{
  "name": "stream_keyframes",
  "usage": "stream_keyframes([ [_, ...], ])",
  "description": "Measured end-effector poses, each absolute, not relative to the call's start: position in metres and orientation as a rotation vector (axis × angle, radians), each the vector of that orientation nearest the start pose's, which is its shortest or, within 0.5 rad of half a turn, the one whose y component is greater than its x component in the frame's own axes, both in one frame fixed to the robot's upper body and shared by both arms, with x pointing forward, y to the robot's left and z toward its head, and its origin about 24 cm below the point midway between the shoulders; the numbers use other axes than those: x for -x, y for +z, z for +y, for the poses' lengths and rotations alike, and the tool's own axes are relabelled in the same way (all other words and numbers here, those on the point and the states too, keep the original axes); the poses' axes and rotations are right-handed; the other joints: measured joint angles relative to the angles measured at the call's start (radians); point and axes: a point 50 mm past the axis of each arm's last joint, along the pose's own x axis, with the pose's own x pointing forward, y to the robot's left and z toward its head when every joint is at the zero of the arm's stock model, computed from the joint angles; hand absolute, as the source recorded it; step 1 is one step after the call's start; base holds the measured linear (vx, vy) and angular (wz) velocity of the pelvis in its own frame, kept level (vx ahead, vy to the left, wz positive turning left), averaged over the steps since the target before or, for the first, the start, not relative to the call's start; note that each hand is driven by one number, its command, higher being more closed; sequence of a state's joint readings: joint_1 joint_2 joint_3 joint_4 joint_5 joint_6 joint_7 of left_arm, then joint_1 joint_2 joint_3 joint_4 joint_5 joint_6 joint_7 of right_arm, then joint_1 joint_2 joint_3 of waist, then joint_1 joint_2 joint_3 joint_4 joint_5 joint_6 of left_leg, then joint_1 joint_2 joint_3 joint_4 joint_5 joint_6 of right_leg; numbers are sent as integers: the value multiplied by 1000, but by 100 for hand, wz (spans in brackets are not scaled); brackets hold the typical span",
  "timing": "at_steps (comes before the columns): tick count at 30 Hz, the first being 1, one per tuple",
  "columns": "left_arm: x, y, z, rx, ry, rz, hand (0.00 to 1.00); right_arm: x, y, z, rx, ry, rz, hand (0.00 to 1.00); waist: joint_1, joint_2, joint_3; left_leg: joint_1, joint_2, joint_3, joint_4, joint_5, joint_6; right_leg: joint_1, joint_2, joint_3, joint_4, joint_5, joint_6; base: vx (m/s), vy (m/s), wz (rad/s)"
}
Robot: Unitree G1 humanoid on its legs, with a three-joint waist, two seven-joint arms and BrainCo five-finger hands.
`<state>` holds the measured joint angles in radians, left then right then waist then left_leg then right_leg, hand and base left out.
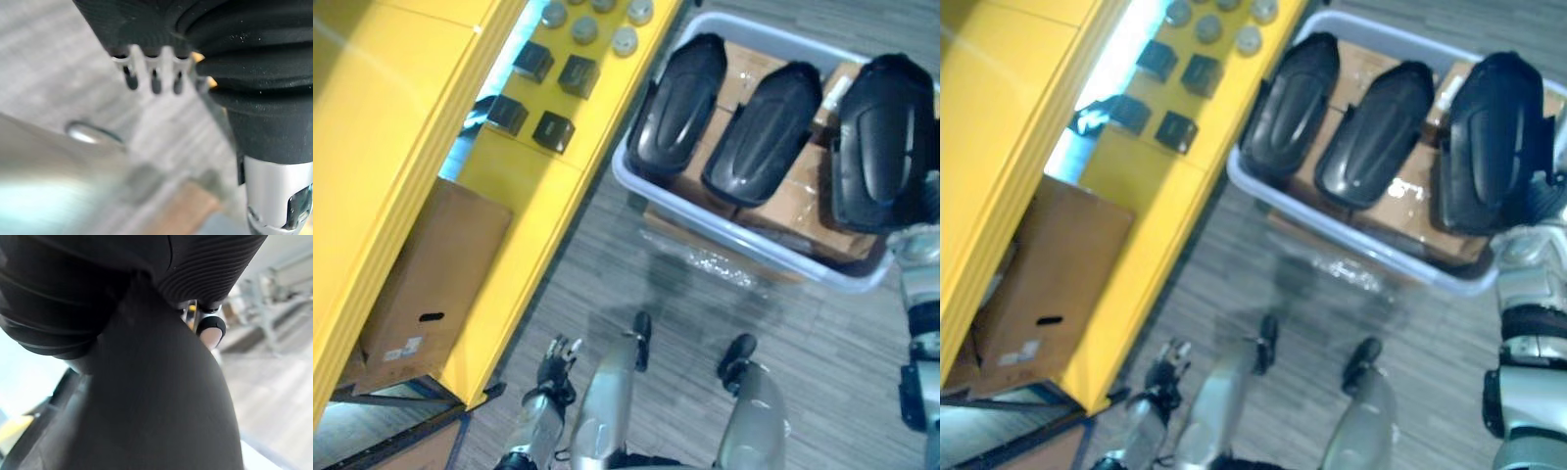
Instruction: Walk over and take plastic housings, then place them on the shelf
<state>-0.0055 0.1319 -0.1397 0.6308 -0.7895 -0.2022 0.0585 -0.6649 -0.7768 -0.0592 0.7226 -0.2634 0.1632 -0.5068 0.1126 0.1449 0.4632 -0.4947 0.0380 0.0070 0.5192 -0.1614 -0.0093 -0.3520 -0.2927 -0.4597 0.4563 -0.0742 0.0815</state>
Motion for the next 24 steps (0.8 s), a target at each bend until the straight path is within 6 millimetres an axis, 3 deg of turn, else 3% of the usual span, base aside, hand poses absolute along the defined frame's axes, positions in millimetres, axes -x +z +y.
stream_keyframes([
  [2, -212, -68, 182, 596, 290, 381, 0, -319, 179, -361, 878, -935, -73, 100, -1, -43, -1, 51, 0, 0, -30, 4, -6, 50, 5, -8, -23, 0, -1, 72, -17, 7],
  [5, -212, -47, 186, 621, 288, 285, 0, -310, 170, -357, 836, -982, -104, 100, -7, -88, 0, 133, -1, -1, -80, 9, -11, 136, 17, -21, -79, 4, 5, 88, -7, 5],
  [8, -212, -26, 186, 639, 267, 197, 0, -296, 164, -355, 832, -1018, -142, 100, -12, -118, -9, 199, -5, -3, -135, 19, -15, 208, 26, -38, -134, 14, 13, 70, -13, 11],
  [12, -217, 11, 176, 656, 162, 90, 0, -279, 152, -332, 880, -1021, -244, 100, -33, -172, -106, 280, -2, 43, -249, 36, -20, 287, 32, -61, -237, 39, 28, 106, -11, 3],
  [18, -240, 41, 147, 620, -22, 31, 0, -279, 159, -292, 921, -925, -482, 100, -49, -197, -208, 379, -8, 139, -308, 40, -22, 379, 41, -55, -346, 76, 46, 145, 30, -11],
  [20, -251, 59, 125, 626, -160, -4, 0, -282, 166, -266, 921, -841, -634, 100, -46, -198, -248, 428, -6, 167, -351, 40, -22, 400, 49, -30, -374, 97, 44, 130, 41, -28],
  [24, -261, 78, 95, 618, -333, -25, 0, -287, 168, -230, 893, -707, -776, 100, -60, -199, -285, 490, -1, 197, -389, 41, -22, 427, 53, 0, -386, 113, 39, 91, 47, -26],
])
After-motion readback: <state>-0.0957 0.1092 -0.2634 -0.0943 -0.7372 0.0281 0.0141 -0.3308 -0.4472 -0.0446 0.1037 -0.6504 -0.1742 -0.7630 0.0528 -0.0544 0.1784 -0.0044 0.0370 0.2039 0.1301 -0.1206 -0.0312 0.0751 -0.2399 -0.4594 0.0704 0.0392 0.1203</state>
